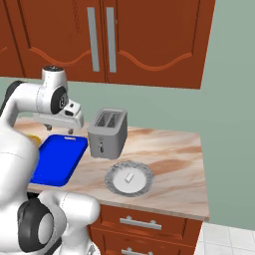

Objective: Move the dessert items from the plates to the tray.

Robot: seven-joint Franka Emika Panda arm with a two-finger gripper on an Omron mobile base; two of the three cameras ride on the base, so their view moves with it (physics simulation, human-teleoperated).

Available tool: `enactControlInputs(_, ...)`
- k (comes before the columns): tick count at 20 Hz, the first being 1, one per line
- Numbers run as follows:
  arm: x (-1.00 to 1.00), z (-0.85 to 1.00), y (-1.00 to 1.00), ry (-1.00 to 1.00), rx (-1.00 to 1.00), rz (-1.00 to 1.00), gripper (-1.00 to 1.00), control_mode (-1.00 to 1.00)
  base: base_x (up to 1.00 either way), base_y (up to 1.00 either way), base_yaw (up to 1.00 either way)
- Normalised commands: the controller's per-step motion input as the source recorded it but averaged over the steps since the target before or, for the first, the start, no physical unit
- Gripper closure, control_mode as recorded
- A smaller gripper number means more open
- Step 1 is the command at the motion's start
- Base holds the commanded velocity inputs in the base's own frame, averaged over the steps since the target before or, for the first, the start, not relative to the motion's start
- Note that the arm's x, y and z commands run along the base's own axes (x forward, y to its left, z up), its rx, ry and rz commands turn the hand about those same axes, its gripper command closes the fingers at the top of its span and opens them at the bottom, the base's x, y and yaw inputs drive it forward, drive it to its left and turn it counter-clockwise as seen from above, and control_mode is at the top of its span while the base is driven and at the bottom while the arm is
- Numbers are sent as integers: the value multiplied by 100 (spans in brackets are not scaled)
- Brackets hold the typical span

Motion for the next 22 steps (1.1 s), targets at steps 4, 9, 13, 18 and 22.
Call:
enactControlInputs(4, -15, 0, 67, 0, 0, 2, -100, -100, 0, 0, 0)
enactControlInputs(9, -9, -6, 71, 0, 0, 2, -100, -100, 0, 0, 0)
enactControlInputs(13, 0, -16, 71, 0, 0, 6, -100, -100, 0, 0, 0)
enactControlInputs(18, 0, -12, 58, 0, 0, 8, -100, -100, 0, 0, 0)
enactControlInputs(22, 0, -10, 60, 0, 0, 7, -100, -100, 0, 0, 0)
